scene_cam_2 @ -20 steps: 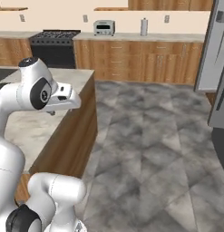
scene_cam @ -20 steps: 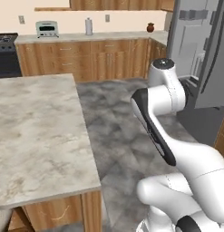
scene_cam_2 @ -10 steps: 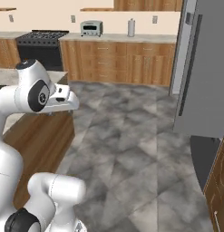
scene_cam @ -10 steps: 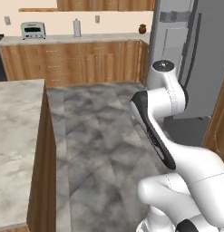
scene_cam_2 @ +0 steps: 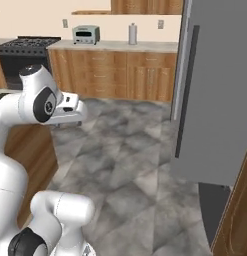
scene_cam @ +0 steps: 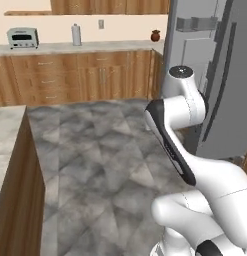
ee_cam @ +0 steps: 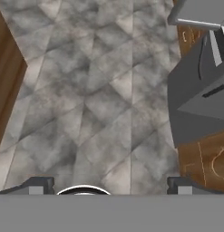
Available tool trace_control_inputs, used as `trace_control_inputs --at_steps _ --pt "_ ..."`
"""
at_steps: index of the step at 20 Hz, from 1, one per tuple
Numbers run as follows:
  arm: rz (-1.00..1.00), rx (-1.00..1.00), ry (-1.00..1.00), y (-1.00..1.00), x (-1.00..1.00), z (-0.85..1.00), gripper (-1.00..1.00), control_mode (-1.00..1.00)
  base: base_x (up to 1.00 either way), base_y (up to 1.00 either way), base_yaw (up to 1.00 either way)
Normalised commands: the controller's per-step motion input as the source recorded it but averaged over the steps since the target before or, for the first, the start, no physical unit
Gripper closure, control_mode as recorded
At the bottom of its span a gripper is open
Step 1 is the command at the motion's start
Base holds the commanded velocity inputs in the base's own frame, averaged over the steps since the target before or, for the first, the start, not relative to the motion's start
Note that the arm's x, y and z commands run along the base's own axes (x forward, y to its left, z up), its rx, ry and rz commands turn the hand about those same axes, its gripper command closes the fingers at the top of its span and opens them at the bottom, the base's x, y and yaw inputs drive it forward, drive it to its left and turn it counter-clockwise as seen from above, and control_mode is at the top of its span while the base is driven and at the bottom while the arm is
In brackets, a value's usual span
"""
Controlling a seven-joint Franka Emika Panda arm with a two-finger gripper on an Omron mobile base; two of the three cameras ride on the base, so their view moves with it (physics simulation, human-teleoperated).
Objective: There is a bowl on the dining counter. Grab a lemon wedge from the fridge and place it in the bowl. Then get the liquor bottle and glass cup from the cabinet and place them next to the bowl.
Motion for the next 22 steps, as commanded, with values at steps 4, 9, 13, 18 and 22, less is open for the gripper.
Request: trace_control_inputs --at_steps 4,9,13,18,22 --pt "0.00 0.00 0.00 0.00 0.00 0.00 -1.00 1.00 1.00 0.13 -0.01" --pt "0.00 0.00 0.00 0.00 0.00 0.00 -1.00 1.00 1.00 0.25 -0.04" --pt "0.00 0.00 0.00 0.00 0.00 0.00 -1.00 1.00 1.00 0.19 -0.05" --pt "0.00 0.00 0.00 0.00 0.00 0.00 -1.00 1.00 1.00 0.22 -0.07" --pt "0.00 0.00 0.00 0.00 0.00 0.00 -1.00 1.00 1.00 0.23 -0.09"
